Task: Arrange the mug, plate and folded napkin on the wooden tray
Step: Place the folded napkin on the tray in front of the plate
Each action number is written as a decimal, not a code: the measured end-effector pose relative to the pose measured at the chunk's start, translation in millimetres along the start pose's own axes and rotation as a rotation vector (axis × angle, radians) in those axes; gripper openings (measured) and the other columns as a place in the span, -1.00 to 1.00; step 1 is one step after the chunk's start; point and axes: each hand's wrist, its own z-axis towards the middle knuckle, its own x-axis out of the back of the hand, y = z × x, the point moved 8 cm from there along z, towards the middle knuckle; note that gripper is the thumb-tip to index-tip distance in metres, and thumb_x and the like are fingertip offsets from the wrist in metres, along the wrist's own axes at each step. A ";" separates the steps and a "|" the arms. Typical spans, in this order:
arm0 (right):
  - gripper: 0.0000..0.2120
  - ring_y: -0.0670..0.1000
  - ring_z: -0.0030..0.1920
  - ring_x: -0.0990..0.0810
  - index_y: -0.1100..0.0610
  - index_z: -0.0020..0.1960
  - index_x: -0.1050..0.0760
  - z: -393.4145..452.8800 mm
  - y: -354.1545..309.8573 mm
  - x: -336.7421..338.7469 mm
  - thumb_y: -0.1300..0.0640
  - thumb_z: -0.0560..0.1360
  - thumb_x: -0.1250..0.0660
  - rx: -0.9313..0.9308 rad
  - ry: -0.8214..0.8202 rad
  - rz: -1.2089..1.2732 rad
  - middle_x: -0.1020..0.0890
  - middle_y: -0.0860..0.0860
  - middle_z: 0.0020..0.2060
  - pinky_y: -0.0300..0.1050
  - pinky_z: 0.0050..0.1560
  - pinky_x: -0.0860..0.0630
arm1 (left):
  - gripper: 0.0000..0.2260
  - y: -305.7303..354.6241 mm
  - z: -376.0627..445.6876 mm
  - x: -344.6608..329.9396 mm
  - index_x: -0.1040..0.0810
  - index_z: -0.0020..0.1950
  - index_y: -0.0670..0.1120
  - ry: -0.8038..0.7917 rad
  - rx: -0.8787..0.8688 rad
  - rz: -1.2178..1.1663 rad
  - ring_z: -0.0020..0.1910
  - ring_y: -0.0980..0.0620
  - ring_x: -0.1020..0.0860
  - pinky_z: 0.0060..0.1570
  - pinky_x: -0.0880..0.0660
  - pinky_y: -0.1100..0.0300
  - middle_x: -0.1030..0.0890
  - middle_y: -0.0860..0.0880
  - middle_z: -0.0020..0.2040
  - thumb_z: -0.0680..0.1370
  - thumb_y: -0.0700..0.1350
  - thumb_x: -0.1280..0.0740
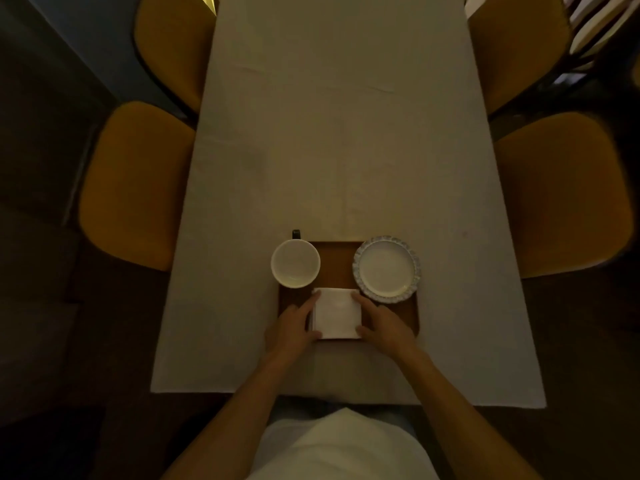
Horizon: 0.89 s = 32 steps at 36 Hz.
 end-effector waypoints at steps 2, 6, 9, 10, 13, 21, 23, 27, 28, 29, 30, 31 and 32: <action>-0.30 0.08 0.06 -0.57 -0.34 0.48 0.04 -2.5 2.2 2.3 -0.07 0.50 -0.30 -0.013 0.002 0.031 -0.56 0.06 0.13 0.10 -0.01 -0.57 | -0.19 -1.5 -1.6 3.2 0.00 0.49 0.31 0.013 0.014 -0.005 0.02 -0.07 -0.53 0.04 -0.53 -0.01 -0.47 -0.09 0.07 0.41 0.06 -0.46; -0.34 0.08 0.25 -0.53 -0.16 0.50 -0.11 -9.9 8.3 5.8 -0.13 0.48 -0.30 -0.090 0.005 0.115 -0.53 0.04 0.30 0.09 0.16 -0.53 | -0.28 0.2 -6.6 9.8 -0.10 0.51 0.19 0.039 0.022 -0.032 0.10 -0.09 -0.52 0.06 -0.49 0.07 -0.48 -0.12 0.14 0.47 -0.01 -0.42; -0.37 0.09 0.31 -0.49 0.02 0.51 -0.19 -19.8 10.8 11.9 -0.10 0.52 -0.31 -0.143 0.051 0.184 -0.49 0.05 0.35 -0.03 0.20 -0.47 | -0.45 1.3 -13.9 15.4 -0.26 0.46 0.12 0.086 0.024 -0.051 0.16 -0.07 -0.50 0.10 -0.48 0.06 -0.49 -0.09 0.20 0.51 -0.01 -0.36; -0.41 0.09 0.31 -0.48 0.05 0.50 -0.22 -23.3 10.9 14.5 -0.07 0.54 -0.30 -0.149 0.066 0.198 -0.49 0.05 0.35 -0.04 0.20 -0.46 | -0.55 0.8 -16.3 17.4 -0.34 0.40 0.09 0.106 0.027 -0.054 0.15 -0.05 -0.51 0.09 -0.48 0.08 -0.49 -0.07 0.21 0.53 -0.02 -0.34; -0.62 0.06 0.20 -0.54 0.09 0.35 -0.41 -30.1 13.6 20.5 -0.02 0.58 -0.24 -0.151 0.108 0.208 -0.57 0.06 0.22 -0.07 0.11 -0.49 | -0.81 -0.4 -23.8 25.6 -0.52 0.16 0.04 0.176 0.038 0.001 0.00 0.00 -0.54 -0.04 -0.50 0.12 -0.53 -0.05 0.12 0.56 -0.04 -0.28; -0.75 0.02 -0.19 -0.52 0.22 -0.17 -0.46 -44.3 12.0 40.2 0.12 0.59 -0.16 -0.179 0.243 0.217 -0.55 0.05 -0.24 -0.08 -0.25 -0.36 | -0.88 1.3 -43.4 44.5 -0.53 -0.08 -0.04 0.287 0.081 0.113 -0.10 -0.04 -0.54 -0.09 -0.47 0.07 -0.56 -0.06 -0.03 0.57 -0.09 -0.21; -0.74 0.00 -0.24 -0.48 0.19 -0.23 -0.42 -48.5 6.8 46.4 0.11 0.58 -0.16 -0.175 0.273 0.191 -0.52 0.03 -0.29 -0.10 -0.30 -0.28 | -0.89 3.3 -49.9 48.5 -0.50 -0.12 -0.04 0.324 0.074 0.116 -0.14 -0.02 -0.52 -0.14 -0.42 0.09 -0.56 -0.05 -0.07 0.56 -0.09 -0.22; -0.73 0.00 -0.31 -0.48 0.20 -0.20 -0.47 -53.8 -10.6 56.0 0.05 0.56 -0.18 -0.113 0.325 0.098 -0.56 0.06 -0.31 -0.07 -0.33 -0.32 | -0.86 10.1 -63.4 55.9 -0.39 -0.21 0.00 0.400 0.052 0.127 -0.23 0.01 -0.47 -0.18 -0.36 0.11 -0.53 -0.03 -0.16 0.55 -0.08 -0.23; -0.74 0.01 -0.32 -0.49 0.17 -0.22 -0.46 -54.7 -16.2 57.1 0.04 0.55 -0.17 -0.095 0.330 0.066 -0.57 0.06 -0.32 -0.06 -0.33 -0.35 | -0.87 11.4 -66.4 56.8 -0.39 -0.21 -0.01 0.418 0.038 0.139 -0.23 0.00 -0.48 -0.20 -0.38 0.09 -0.53 -0.03 -0.18 0.54 -0.07 -0.23; -0.76 0.02 -0.34 -0.49 0.13 -0.24 -0.42 -55.8 -21.5 57.8 0.03 0.54 -0.17 -0.076 0.336 0.028 -0.54 0.04 -0.34 -0.06 -0.34 -0.35 | -0.87 12.4 -70.0 57.4 -0.39 -0.22 -0.01 0.440 0.023 0.146 -0.25 -0.01 -0.49 -0.22 -0.40 0.08 -0.52 -0.02 -0.20 0.54 -0.07 -0.23; -0.77 0.02 -0.35 -0.47 0.09 -0.25 -0.38 -58.1 -27.3 58.6 0.01 0.53 -0.16 -0.060 0.345 -0.018 -0.50 0.01 -0.36 -0.08 -0.35 -0.32 | -0.86 12.8 -73.3 57.3 -0.39 -0.22 -0.02 0.457 0.013 0.145 -0.28 -0.01 -0.48 -0.26 -0.42 0.07 -0.51 -0.02 -0.23 0.53 -0.08 -0.24; -0.77 0.02 -0.36 -0.46 0.07 -0.26 -0.35 -60.4 -32.7 59.6 -0.01 0.52 -0.15 -0.040 0.363 -0.066 -0.47 -0.02 -0.38 -0.09 -0.36 -0.31 | -0.86 13.8 -76.7 57.4 -0.38 -0.23 -0.03 0.473 0.000 0.143 -0.31 -0.01 -0.46 -0.30 -0.42 0.07 -0.50 -0.02 -0.25 0.53 -0.08 -0.24; -0.77 0.03 -0.36 -0.48 0.05 -0.26 -0.33 -63.5 -38.3 61.9 -0.02 0.52 -0.14 -0.020 0.390 -0.110 -0.46 -0.03 -0.38 -0.09 -0.36 -0.33 | -0.85 15.1 -79.9 57.9 -0.36 -0.24 -0.03 0.488 -0.010 0.148 -0.33 0.00 -0.44 -0.33 -0.39 0.08 -0.49 -0.02 -0.28 0.52 -0.09 -0.24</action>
